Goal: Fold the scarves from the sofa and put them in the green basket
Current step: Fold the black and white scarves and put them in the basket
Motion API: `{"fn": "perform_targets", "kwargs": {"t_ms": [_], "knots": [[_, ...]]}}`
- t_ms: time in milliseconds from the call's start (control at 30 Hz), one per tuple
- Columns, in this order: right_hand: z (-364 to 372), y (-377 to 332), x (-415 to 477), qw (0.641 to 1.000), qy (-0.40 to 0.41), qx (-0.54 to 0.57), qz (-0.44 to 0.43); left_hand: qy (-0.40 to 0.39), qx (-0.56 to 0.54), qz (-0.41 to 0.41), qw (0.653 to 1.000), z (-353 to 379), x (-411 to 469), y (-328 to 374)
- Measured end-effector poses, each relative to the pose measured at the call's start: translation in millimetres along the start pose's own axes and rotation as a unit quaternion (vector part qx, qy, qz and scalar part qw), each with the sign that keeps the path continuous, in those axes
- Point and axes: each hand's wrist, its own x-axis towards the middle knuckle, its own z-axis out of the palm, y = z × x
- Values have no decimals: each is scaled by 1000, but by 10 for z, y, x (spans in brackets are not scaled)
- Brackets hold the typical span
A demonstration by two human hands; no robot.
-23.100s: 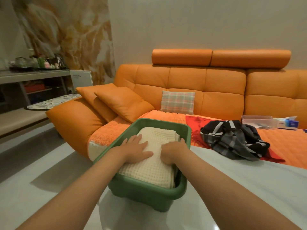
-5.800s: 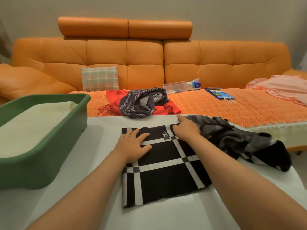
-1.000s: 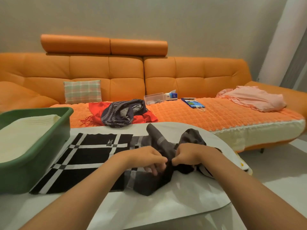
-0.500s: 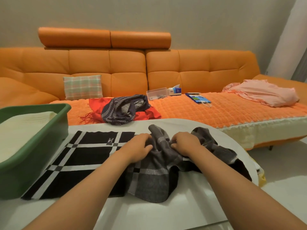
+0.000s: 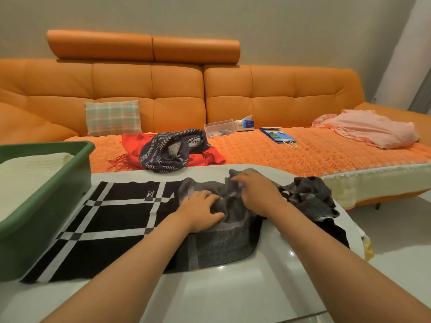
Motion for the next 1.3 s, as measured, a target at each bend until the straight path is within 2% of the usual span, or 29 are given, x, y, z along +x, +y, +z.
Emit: {"fn": "perform_targets", "kwargs": {"t_ms": [67,100,200,300,433,500,567,633,700,833,900,967,1067,1167,1300], "knots": [[24,-78,-80,991,-128,48,2,-68,8,10,998,53,-11,73],[49,-69,-127,984,-177,13,19,-84,11,14,996,73,-18,95],[69,99,-256,963,-229,-120,75,-41,-13,11,999,61,-61,105],[2,177,-299,957,-229,-151,98,21,-19,-33,999,44,-116,-6],[-34,95,-251,958,-187,-206,64,-44,-20,-70,996,43,-175,-187],[14,18,-218,971,-155,-178,22,-48,-38,-66,996,34,-172,-222],[105,-61,-198,980,-173,-96,12,1,-98,-55,994,6,-170,-248],[204,-101,-171,971,-231,-48,35,91,-137,-45,985,-49,-205,-311],[269,-104,-127,963,-253,-79,47,146,-87,-53,984,-107,-275,-409],[331,-286,-30,973,-191,-123,31,137,34,-100,985,-174,-512,-603],[369,-503,-41,979,-173,-105,1,135,60,-67,987,-199,-652,-654],[385,-755,-91,981,-176,-64,-45,120,34,-11,992,-247,-803,-664],[331,-1076,-207,979,-169,6,-114,48,13,43,998,-276,-1068,-659],[212,-1273,-333,973,-166,24,-159,-11,-16,53,998,-307,-1380,-726],[90,-1355,-445,954,-258,10,-155,64,7,114,991,-403,-1725,-870]]}}
